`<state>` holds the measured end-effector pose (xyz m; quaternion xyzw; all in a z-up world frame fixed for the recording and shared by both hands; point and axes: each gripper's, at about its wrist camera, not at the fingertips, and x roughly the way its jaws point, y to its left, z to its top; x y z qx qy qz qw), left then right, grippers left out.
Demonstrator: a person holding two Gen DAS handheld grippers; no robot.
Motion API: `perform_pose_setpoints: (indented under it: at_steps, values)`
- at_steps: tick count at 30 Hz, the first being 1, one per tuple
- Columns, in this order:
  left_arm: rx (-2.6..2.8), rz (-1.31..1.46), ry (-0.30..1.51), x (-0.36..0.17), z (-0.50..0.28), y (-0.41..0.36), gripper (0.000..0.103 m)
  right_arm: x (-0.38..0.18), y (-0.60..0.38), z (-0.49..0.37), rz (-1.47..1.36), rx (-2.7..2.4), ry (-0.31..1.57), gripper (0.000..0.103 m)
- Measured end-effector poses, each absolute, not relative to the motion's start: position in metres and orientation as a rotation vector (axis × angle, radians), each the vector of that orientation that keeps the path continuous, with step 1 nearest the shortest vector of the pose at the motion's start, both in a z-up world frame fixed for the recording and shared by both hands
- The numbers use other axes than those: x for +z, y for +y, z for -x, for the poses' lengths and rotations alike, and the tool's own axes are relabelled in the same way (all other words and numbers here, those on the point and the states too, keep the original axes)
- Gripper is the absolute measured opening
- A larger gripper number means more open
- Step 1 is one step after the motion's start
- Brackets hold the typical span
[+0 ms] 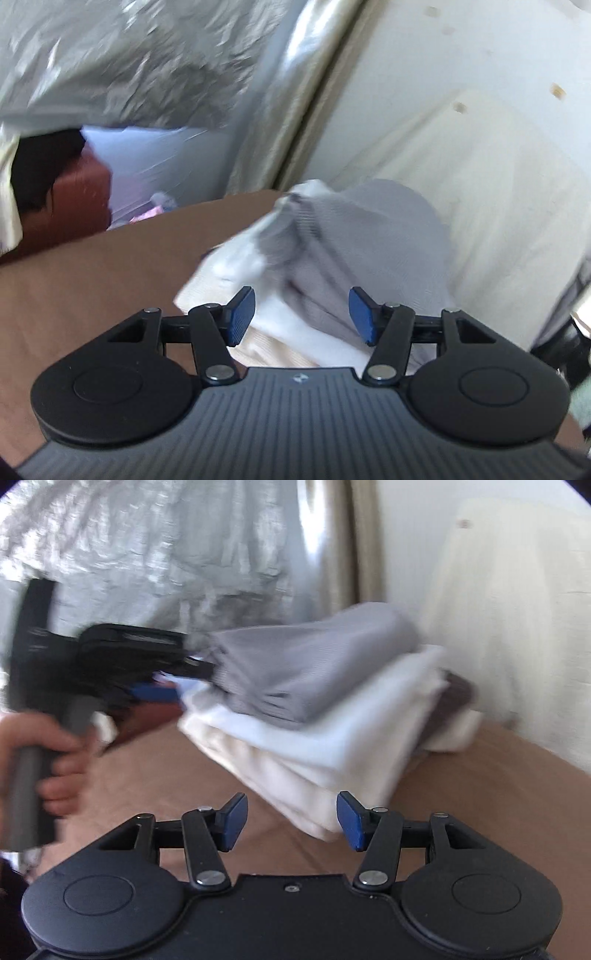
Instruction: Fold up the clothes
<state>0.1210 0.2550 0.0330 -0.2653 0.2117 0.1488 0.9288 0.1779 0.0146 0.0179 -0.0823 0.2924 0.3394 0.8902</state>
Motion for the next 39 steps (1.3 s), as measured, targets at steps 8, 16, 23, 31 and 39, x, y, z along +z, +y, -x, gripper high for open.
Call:
perform_pose_setpoints:
  at_steps: [8,16,23,31,39]
  values:
    - [0.314,0.402,0.545,0.051,-0.064,0.154,0.076,0.05,-0.062,-0.127,0.086,0.601,0.604,0.061]
    - [0.227,0.344,0.62,0.017,0.003,0.074,0.094,0.049,-0.108,-0.066,0.099,0.398,0.574,0.071]
    - [0.214,0.253,0.593,0.013,0.034,0.038,0.098,0.04,-0.144,-0.029,0.02,0.304,0.611,0.071]
    - [0.228,0.231,0.572,0.019,0.042,0.027,0.103,0.029,-0.147,-0.005,0.049,0.269,0.653,0.071]
    - [0.258,0.218,0.557,0.023,0.047,0.023,0.103,0.031,-0.142,0.006,0.11,0.237,0.629,0.083]
